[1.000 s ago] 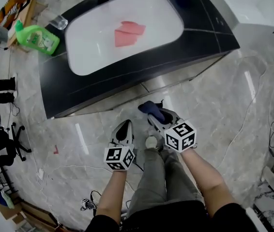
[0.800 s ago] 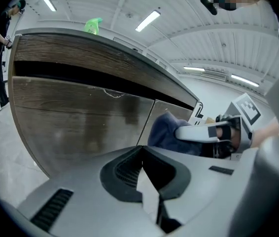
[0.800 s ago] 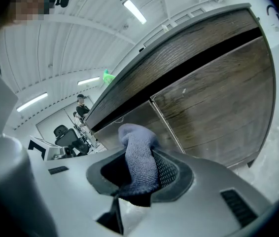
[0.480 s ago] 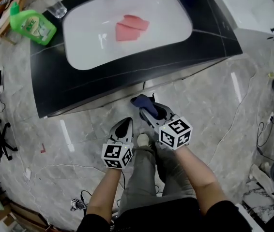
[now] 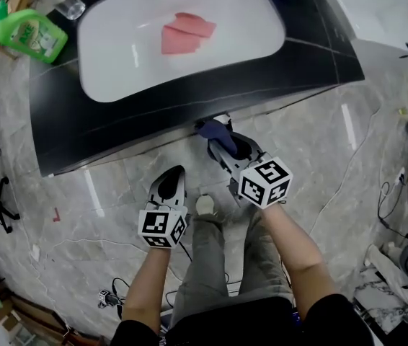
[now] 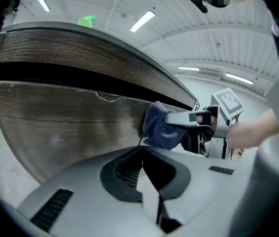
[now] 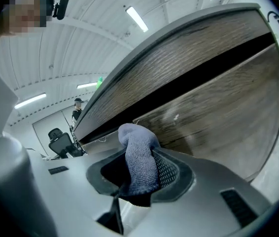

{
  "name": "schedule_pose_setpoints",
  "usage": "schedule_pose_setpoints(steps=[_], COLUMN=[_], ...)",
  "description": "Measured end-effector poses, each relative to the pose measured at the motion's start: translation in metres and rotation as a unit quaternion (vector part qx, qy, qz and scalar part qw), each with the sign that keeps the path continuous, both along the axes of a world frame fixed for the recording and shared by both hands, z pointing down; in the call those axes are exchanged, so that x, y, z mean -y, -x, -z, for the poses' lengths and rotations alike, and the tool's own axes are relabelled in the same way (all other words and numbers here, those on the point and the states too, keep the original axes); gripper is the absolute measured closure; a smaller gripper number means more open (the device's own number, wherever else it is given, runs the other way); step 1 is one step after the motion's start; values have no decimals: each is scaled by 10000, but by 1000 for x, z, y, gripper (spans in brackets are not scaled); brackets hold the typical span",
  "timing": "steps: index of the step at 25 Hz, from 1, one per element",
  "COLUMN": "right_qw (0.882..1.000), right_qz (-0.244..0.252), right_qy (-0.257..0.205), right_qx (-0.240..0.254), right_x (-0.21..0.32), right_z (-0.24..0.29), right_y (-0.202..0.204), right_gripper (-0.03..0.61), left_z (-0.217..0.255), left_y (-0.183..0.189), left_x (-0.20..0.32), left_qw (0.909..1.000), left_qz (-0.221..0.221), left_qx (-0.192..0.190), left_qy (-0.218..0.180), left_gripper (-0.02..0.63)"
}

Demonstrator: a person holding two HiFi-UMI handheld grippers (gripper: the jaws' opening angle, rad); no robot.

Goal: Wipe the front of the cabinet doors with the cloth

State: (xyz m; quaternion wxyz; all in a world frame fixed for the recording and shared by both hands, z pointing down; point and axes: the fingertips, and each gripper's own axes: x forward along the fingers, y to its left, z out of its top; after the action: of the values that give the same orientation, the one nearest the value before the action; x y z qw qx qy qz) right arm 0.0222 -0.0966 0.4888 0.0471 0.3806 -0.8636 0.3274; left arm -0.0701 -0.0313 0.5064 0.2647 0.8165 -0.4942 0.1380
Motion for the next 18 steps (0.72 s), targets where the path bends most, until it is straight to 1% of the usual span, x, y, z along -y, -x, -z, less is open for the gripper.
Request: schedule_pose_setpoints(steps=[6, 9, 12, 18], right_qw=[9998, 9992, 9991, 9998], right_qz=[153, 315, 318, 2], right_qy=[-149, -225, -236, -111], right_qx=[32, -52, -168, -140], right_x=[13, 16, 24, 37], right_z=[4, 9, 6, -6], right_y=[-34, -59, -93, -154], right_gripper=[459, 459, 459, 459], left_z=[5, 9, 11, 7], left_y=[-13, -33, -60, -114], left_x=[11, 15, 18, 29], left_qw=[9989, 9981, 9982, 9990], left_qz=[456, 601, 583, 422], left_qx=[96, 53, 0, -116], left_qy=[-88, -101, -119, -57], left_gripper=[620, 620, 620, 620])
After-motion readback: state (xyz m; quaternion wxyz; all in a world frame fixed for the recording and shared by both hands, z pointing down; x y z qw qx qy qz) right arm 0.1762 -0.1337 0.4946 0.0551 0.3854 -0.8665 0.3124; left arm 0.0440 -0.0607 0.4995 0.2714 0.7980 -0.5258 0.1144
